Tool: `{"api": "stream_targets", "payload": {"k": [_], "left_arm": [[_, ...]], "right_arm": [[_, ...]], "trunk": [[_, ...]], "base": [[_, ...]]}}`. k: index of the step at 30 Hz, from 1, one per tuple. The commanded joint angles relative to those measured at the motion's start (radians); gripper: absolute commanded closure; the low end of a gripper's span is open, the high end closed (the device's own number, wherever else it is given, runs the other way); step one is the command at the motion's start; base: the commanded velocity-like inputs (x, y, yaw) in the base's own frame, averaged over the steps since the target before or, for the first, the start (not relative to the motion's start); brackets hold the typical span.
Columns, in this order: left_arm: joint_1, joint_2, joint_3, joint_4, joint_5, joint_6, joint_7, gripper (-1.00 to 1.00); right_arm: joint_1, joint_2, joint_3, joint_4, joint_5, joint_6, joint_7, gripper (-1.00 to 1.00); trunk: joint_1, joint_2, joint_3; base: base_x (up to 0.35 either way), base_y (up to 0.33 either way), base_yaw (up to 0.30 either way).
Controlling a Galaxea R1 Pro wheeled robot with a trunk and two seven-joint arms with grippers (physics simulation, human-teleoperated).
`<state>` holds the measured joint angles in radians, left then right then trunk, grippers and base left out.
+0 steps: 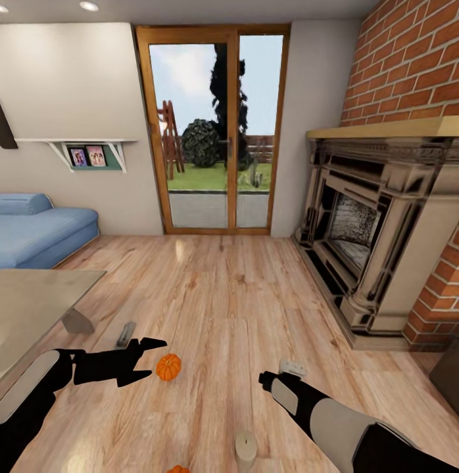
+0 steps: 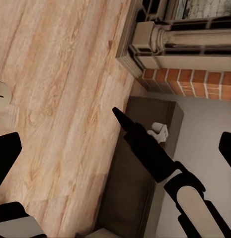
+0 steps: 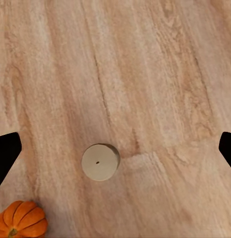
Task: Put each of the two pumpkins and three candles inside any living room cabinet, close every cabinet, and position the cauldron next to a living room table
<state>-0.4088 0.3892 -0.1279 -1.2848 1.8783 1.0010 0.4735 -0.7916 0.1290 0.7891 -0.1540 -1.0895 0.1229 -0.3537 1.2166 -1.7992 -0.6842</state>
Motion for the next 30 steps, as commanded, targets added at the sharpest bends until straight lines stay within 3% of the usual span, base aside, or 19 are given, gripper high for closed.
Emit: {"api": "stream_targets", "payload": {"k": [1, 21, 23, 27, 30], "left_arm": [[-0.001, 0.001, -0.002, -0.001, 0.011, 0.0, 0.01, -1.0], [-0.001, 0.002, -0.006, -0.006, 0.02, 0.001, 0.009, -1.0], [-0.001, 0.002, -0.006, -0.005, 0.038, 0.001, 0.009, -1.0], [0.001, 0.002, -0.006, -0.005, 0.08, 0.001, 0.01, -1.0], [0.004, 0.002, -0.006, -0.005, 0.094, 0.001, 0.01, -1.0]], "right_arm": [[0.0, -0.001, 0.007, -0.002, -0.003, 0.006, 0.006, -1.0], [0.002, 0.002, 0.007, -0.001, -0.004, 0.028, 0.029, -1.0], [0.001, 0.005, 0.006, -0.003, -0.004, 0.076, 0.025, -1.0], [-0.003, 0.007, -0.003, -0.031, -0.013, 0.266, 0.023, -1.0], [-0.005, 0.006, -0.012, -0.065, -0.034, 0.337, 0.018, -1.0]], "trunk": [[0.004, -0.008, -0.004], [0.081, -0.148, -0.067], [0.088, -0.162, -0.073], [0.104, -0.19, -0.086], [0.115, -0.211, -0.095]], "base": [[0.0, 0.0, 0.0], [0.0, 0.0, 0.0], [0.0, 0.0, 0.0], [0.0, 0.0, 0.0], [0.0, 0.0, 0.0]]}}
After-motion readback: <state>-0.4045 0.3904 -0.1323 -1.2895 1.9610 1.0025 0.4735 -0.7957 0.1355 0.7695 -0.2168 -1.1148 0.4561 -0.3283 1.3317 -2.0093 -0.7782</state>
